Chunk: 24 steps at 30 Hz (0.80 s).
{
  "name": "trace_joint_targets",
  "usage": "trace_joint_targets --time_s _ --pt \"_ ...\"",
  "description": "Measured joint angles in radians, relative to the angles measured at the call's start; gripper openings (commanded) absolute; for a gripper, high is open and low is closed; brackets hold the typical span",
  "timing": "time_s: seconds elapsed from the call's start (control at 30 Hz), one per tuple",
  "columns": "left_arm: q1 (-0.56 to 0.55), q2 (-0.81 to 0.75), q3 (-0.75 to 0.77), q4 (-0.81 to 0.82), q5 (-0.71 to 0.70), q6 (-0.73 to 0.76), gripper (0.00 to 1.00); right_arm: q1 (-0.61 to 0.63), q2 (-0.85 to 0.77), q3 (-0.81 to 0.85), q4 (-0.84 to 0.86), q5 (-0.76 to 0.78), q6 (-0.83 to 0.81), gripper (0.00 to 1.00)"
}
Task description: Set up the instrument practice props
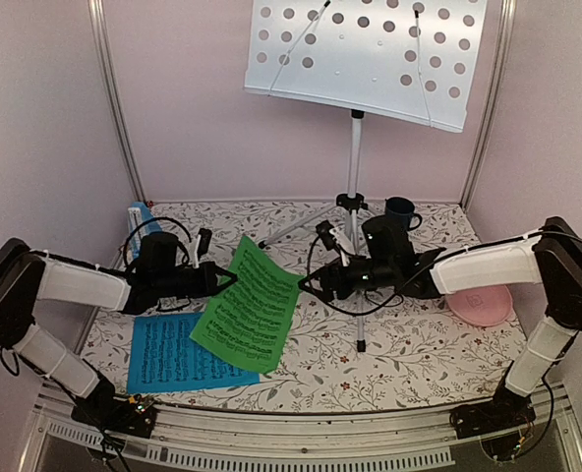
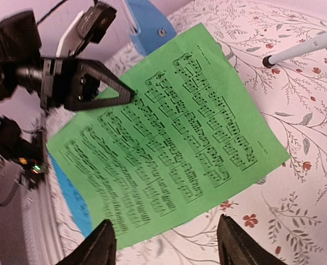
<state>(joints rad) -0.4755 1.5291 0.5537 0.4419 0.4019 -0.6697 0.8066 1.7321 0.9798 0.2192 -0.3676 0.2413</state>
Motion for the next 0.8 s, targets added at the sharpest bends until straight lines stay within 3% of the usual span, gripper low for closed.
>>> trace_joint_targets --time_s 0.13,0.23,0.57,0.8 --pt "-0.048 -0.196 0.009 -0.023 0.0 0.168 0.0 -0.028 -0.138 -0.117 0.15 -0.069 0.037 0.92" --pt "-0.055 -0.311 0.008 -0.023 0.012 0.258 0.0 -0.042 -0.206 -0.179 0.226 -0.108 0.064 0.97" --pt "-0.086 -0.619 0.001 0.028 0.162 0.391 0.0 -0.046 -0.36 -0.321 0.419 -0.161 0.097 0.99" --pt "-0.104 -0.664 0.033 0.14 0.259 0.379 0.0 -0.046 -0.389 -0.435 0.677 -0.169 0.189 0.99"
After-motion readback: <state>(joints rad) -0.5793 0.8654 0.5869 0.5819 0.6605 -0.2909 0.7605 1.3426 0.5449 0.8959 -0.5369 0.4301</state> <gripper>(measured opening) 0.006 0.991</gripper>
